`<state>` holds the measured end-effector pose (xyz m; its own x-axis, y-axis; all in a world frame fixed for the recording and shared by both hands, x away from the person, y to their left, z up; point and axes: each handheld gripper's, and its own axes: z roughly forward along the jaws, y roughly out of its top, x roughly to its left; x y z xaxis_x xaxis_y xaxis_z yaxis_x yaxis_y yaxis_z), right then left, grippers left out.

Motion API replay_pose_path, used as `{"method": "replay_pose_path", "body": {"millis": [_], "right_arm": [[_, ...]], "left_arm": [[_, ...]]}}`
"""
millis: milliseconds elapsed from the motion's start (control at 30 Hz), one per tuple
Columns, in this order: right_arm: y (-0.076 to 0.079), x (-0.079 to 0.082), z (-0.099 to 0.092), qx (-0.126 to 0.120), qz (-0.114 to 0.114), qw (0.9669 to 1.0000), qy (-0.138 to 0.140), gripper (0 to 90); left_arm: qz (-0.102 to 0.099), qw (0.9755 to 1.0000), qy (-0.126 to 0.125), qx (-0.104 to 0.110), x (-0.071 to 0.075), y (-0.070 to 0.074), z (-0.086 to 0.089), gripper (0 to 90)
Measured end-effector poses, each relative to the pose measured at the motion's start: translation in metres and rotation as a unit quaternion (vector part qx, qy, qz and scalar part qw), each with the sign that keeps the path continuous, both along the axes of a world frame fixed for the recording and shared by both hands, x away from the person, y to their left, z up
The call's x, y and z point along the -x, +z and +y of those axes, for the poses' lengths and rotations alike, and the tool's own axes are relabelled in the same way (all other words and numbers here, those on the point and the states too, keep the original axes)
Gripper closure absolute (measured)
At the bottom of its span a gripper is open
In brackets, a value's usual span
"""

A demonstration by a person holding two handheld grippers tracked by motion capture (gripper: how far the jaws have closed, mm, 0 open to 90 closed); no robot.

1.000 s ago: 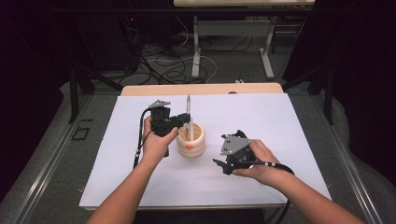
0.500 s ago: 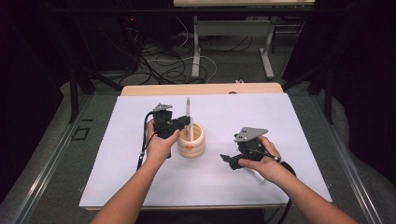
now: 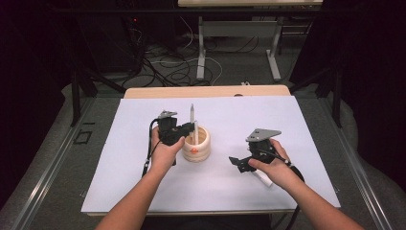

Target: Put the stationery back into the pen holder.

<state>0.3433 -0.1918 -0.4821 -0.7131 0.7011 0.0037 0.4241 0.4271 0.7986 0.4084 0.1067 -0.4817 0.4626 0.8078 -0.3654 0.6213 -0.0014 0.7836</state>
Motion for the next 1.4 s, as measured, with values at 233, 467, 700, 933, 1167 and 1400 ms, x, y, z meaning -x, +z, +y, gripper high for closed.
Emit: {"method": "replay_pose_path", "body": {"millis": [233, 467, 700, 933, 1167, 1400], "right_arm": [[-0.003, -0.002, -0.003, -0.003, 0.013, 0.9999, -0.008, 1.7], [-0.004, -0.003, -0.009, 0.015, 0.038, 0.9991, -0.009, 1.5], [-0.007, -0.003, -0.015, 0.047, 0.048, 0.9977, -0.008, 1.7], [-0.012, -0.002, -0.022, 0.085, 0.054, 0.9948, -0.012, 15.6], [-0.018, 0.000, -0.030, 0.110, 0.065, 0.9915, -0.024, 21.3], [-0.023, 0.004, -0.036, 0.120, 0.108, 0.9859, -0.042, 28.5]], "left_arm": [[-0.008, 1.0000, -0.003, 0.005, 0.004, 0.003, 0.003, 70.8], [-0.025, 0.9996, -0.009, 0.002, 0.012, 0.012, 0.011, 57.0], [-0.036, 0.9991, -0.023, 0.001, 0.020, 0.017, 0.019, 43.7], [-0.041, 0.9983, -0.042, -0.001, 0.030, 0.020, 0.022, 35.2], [-0.044, 0.9970, -0.062, -0.012, 0.041, 0.021, 0.023, 31.1], [-0.046, 0.9961, -0.076, -0.009, 0.050, 0.022, 0.024, 29.2]]}}
